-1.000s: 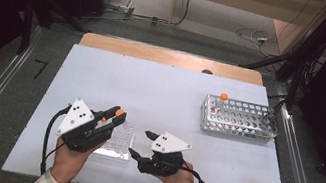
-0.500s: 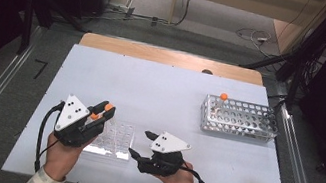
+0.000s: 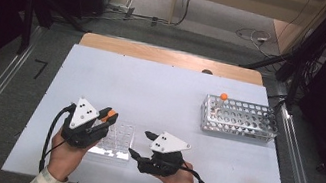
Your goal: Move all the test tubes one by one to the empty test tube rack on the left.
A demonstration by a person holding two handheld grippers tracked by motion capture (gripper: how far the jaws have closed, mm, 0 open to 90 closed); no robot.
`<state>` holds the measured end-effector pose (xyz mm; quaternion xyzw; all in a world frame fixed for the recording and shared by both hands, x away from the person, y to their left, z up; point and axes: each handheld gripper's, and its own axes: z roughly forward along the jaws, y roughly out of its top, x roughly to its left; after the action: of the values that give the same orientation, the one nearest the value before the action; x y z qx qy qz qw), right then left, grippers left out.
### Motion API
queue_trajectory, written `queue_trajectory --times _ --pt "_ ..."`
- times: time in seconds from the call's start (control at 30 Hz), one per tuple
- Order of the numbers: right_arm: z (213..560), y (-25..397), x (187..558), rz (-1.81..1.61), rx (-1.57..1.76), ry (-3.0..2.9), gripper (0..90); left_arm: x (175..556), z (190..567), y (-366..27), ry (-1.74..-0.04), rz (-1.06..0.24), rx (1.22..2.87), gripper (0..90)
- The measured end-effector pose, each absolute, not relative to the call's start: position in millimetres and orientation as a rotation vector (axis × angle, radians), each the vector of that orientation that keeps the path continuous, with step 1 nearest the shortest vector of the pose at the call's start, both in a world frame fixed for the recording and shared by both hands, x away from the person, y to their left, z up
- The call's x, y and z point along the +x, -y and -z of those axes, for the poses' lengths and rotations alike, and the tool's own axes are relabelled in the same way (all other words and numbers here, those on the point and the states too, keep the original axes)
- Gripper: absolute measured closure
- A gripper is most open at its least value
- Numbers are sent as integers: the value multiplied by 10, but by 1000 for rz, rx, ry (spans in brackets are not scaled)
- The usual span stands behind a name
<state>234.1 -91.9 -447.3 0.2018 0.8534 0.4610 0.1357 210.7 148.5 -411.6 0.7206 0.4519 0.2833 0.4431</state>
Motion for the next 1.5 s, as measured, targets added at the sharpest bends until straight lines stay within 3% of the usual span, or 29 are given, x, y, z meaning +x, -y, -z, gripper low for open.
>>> queue_trajectory --times 0.63,1.0,1.5 --pt "4471 924 2345 -1335 588 -2471 297 2088 4104 -1481 -1099 -652 1755 565" --pt "4441 978 2381 -1340 607 -2445 297 2103 4101 -1512 -1118 -616 1705 364" --pt "4397 1164 2561 -1305 693 -2398 296 2106 4100 -1510 -1127 -606 1686 281"
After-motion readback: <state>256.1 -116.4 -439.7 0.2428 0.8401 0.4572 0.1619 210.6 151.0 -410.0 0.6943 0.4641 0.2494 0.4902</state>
